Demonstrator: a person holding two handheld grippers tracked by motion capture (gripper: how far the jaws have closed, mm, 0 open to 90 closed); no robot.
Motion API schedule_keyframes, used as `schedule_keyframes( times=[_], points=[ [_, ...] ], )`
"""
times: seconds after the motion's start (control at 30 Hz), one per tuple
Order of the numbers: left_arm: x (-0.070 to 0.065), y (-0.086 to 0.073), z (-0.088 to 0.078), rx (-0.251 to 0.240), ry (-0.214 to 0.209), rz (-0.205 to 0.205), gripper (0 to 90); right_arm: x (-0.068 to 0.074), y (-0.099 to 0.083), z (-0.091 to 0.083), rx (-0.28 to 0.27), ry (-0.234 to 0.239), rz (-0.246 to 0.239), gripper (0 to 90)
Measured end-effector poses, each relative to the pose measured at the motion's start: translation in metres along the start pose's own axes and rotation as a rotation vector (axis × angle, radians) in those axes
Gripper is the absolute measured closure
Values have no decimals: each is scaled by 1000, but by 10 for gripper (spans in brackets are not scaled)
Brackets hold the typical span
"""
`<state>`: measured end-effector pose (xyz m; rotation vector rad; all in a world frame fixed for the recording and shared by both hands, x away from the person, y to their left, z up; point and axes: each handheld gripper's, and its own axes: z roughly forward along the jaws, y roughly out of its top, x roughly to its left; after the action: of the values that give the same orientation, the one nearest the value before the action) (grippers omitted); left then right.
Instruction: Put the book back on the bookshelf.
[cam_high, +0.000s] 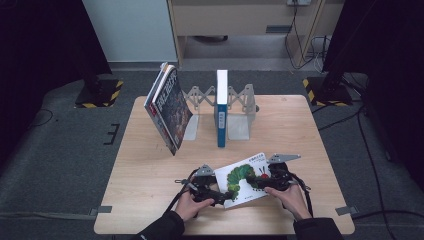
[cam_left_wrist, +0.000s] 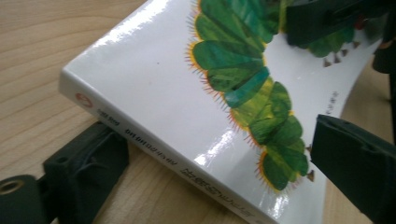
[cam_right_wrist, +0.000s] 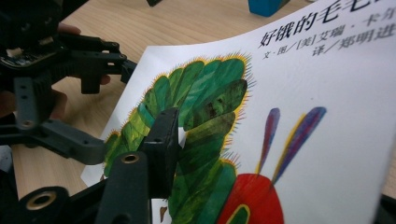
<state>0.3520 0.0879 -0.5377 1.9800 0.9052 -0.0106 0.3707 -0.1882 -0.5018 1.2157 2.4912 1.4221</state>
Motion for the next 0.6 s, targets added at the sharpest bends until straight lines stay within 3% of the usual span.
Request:
schedule_keyframes(
  times=[0.07,0.1,0.33,0.6],
  points=[
    [0,0,0,0,0,2,81,1,0,-1,-9,0,6,485],
    [2,0,-1,-6,-12,-11,82,1,1,-2,-19,-18,-10,429],
    [4,0,-2,-9,-11,-15,111,3,2,-6,-26,-73,-35,346],
    [3,0,-2,-3,3,1,139,-2,-2,-4,13,-105,-6,361]
  ],
)
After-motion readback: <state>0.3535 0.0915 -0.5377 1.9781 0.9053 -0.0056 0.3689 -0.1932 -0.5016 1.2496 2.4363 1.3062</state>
